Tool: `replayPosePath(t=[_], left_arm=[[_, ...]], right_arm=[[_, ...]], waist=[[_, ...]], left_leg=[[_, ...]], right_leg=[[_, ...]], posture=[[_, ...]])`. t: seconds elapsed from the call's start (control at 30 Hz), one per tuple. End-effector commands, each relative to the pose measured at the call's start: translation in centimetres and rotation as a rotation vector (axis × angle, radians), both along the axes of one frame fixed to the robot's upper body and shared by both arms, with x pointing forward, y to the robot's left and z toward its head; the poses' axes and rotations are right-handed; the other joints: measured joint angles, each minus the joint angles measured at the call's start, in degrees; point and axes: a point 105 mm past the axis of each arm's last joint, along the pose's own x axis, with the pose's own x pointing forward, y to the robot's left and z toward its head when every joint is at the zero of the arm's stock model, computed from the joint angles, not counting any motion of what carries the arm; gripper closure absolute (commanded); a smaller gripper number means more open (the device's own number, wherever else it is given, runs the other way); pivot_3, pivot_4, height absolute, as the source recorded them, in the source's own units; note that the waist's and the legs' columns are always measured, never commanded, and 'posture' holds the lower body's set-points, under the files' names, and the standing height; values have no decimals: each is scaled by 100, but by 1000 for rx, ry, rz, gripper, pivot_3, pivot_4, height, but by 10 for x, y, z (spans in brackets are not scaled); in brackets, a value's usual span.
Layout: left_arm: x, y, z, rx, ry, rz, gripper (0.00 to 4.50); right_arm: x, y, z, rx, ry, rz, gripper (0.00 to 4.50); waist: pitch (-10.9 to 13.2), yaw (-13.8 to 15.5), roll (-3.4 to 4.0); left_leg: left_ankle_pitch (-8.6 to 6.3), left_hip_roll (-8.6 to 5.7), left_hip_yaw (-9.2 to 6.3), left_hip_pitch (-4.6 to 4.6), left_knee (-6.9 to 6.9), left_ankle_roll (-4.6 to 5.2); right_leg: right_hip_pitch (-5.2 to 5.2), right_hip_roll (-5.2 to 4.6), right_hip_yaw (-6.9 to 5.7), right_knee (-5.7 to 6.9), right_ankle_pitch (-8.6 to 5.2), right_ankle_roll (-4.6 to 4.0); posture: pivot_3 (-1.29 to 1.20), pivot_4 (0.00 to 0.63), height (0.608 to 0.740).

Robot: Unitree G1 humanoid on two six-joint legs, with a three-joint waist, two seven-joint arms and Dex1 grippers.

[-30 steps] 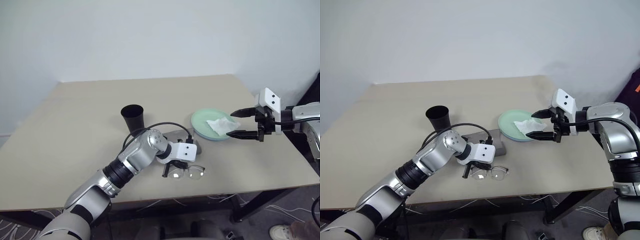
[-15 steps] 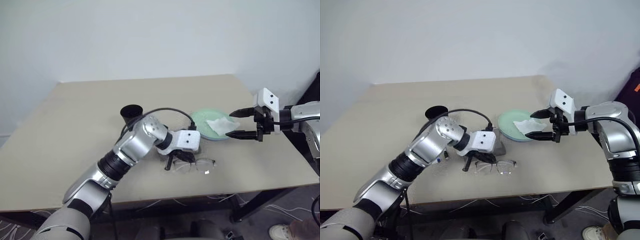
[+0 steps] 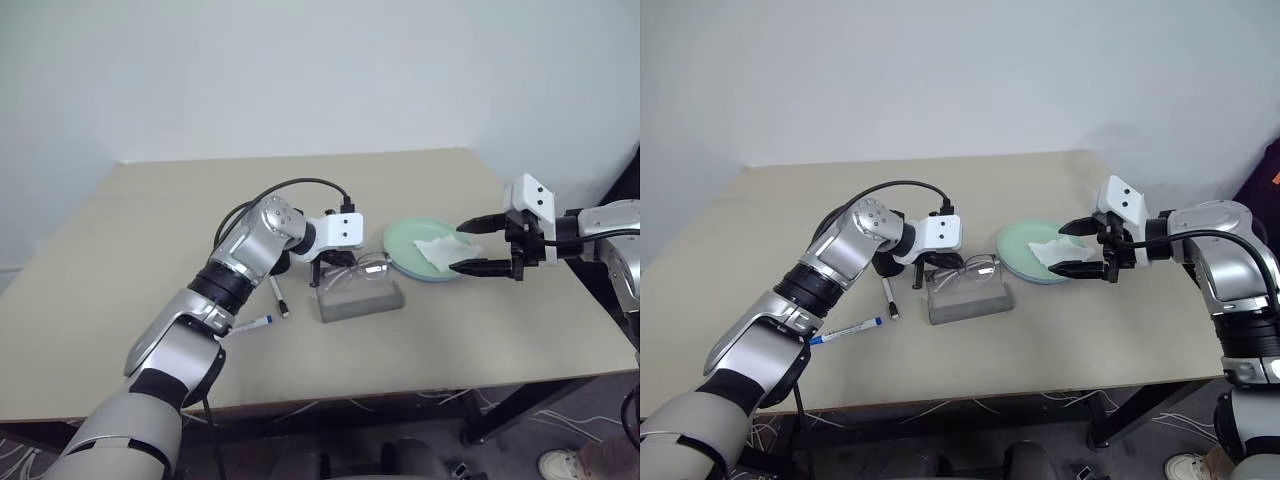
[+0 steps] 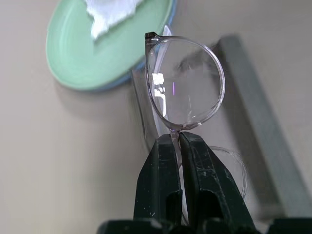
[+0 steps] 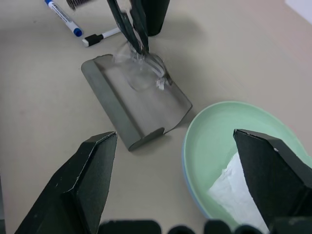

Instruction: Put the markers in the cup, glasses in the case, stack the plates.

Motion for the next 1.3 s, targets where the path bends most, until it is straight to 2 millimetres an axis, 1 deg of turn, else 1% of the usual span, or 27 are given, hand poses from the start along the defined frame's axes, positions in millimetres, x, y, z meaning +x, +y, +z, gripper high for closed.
replayPosePath(t=[0.03, 0.27, 0.43, 0.63, 0.8, 0.93, 1.17, 1.3], left_arm=[[2, -7, 4, -4, -46, -28, 4447], [-11, -19, -18, 6, -3, -63, 4447], [-18, -20, -29, 28, 20, -70, 4447], [-19, -18, -31, 37, 33, -57, 4447], [-6, -12, -24, 28, 17, 13, 4447], [2, -7, -26, 43, 12, 61, 4447], [1, -8, -32, 46, 29, 78, 4447], [-4, -11, -38, 54, 44, 66, 4447]], right_arm=[[1, 2, 15, 11, -51, 12, 353], [0, 4, 15, 14, -50, 19, 353], [-1, 6, 15, 18, -51, 24, 353], [-1, 7, 15, 19, -52, 25, 353], [-1, 7, 14, 19, -51, 26, 353], [-1, 7, 14, 19, -51, 26, 353], [-2, 6, 14, 17, -49, 26, 353], [-2, 6, 14, 16, -50, 27, 353]], waist=[[0, 1, 0], [-1, -1, 1], [-1, -2, 2], [-2, -1, 2], [-1, -2, 2], [-1, -3, 2], [-1, -2, 2], [-1, 1, 2]], left_leg=[[-1, -1, 0, 0, -2, 1], [-2, -1, 1, 2, 4, 3], [-1, 0, 1, 5, 9, 3], [-2, 0, 0, 7, 7, 3], [-2, 0, 0, 7, 5, 3], [-2, 0, 0, 8, 7, 3], [-2, 0, -1, 5, 7, 3], [-2, -1, -3, 5, 6, 3]], right_leg=[[0, 0, 0, 0, 0, 0], [2, 0, 1, 1, 0, 0], [5, 0, 1, 4, 0, 0], [8, 0, 1, 3, 0, 0], [8, 0, 0, 4, 0, 1], [8, 1, 0, 4, 0, 1], [7, 1, 0, 3, 1, 1], [7, 1, 0, 3, 1, 1]], posture=[[0, 0, 731], [0, 0, 731], [0, 0, 731], [0, 0, 731], [0, 0, 731], [0, 0, 731], [0, 0, 731], [0, 0, 731]])
